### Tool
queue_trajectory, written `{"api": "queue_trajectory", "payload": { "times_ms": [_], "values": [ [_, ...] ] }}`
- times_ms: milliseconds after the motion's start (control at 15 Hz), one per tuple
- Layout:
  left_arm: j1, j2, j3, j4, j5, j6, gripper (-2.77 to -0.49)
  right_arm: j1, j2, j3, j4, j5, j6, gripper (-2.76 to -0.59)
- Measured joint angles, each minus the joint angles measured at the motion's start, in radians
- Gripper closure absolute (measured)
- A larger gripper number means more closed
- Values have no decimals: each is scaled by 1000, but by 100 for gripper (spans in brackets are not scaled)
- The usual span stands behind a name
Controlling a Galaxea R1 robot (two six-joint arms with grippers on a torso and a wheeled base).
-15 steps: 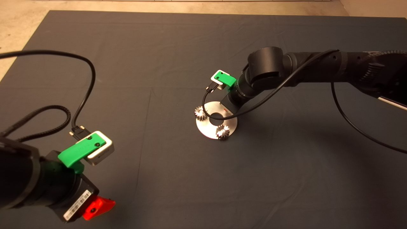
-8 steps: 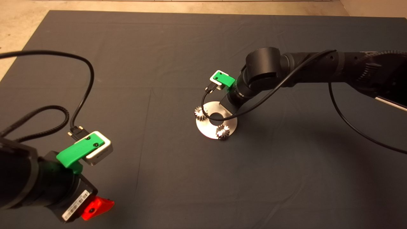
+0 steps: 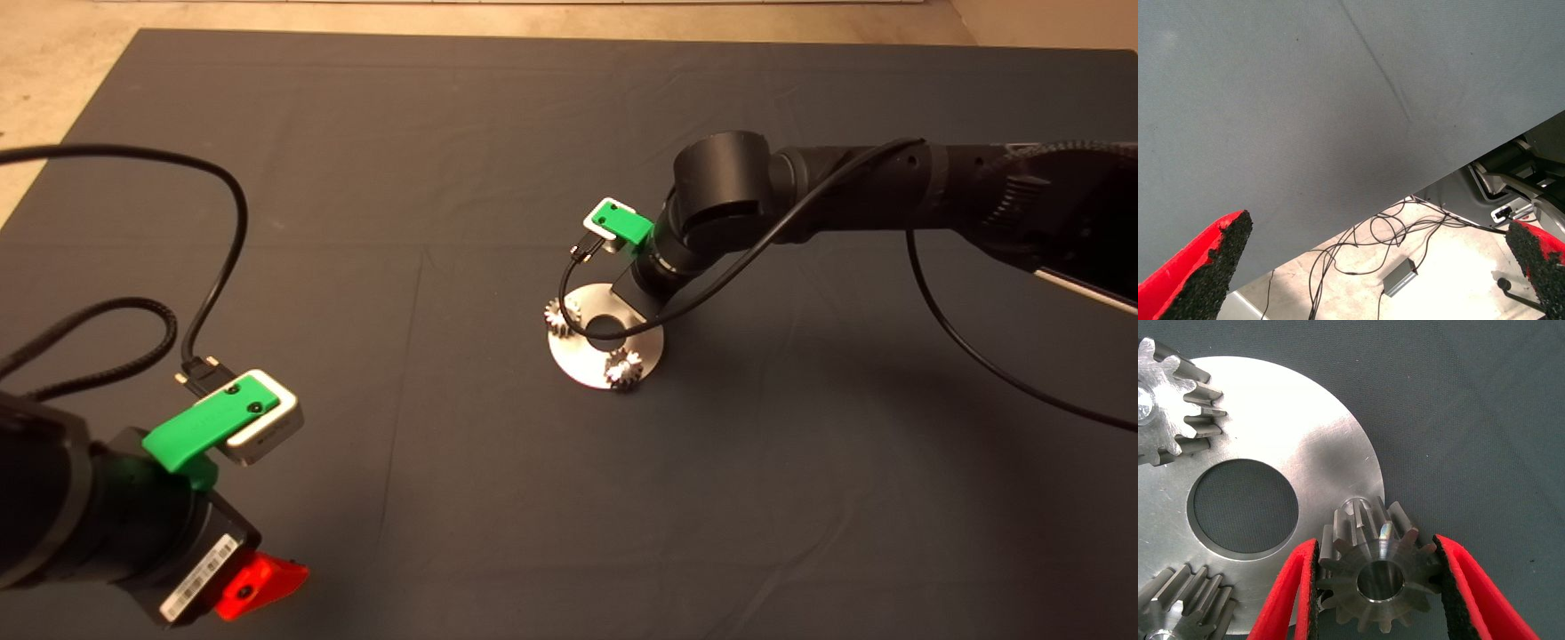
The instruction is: Install three planetary gears onto the carrier pins
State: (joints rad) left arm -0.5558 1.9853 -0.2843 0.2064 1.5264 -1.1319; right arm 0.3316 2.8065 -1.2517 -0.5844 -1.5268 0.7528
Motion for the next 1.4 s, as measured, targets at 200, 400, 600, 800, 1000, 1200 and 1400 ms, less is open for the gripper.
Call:
{"api": "queue_trajectory", "payload": {
  "times_ms": [200, 400, 600, 800, 1000, 1200, 1400],
  "values": [
    [-2, -11, 0, -8, 0, 4, -277, 0, -3, -3, 4, 1, 4, -95],
    [-2, -16, 0, -16, 0, 8, -277, -2, -9, -8, 6, 7, 7, -94],
    [-2, -16, 0, -17, 0, 11, -277, -2, -11, -16, 17, 13, 8, -95],
    [-2, -16, 0, -17, 0, 11, -277, -2, -17, -25, 27, 27, 8, -95],
    [-2, -16, 0, -19, 0, 11, -277, 1, -17, -37, 46, 34, 8, -95],
    [-2, -16, 0, -20, 0, 12, -277, 7, -10, -68, 78, 40, 7, -95],
    [-2, -16, 0, -21, 0, 12, -277, 12, -6, -89, 106, 46, 6, -95]
  ]
}}
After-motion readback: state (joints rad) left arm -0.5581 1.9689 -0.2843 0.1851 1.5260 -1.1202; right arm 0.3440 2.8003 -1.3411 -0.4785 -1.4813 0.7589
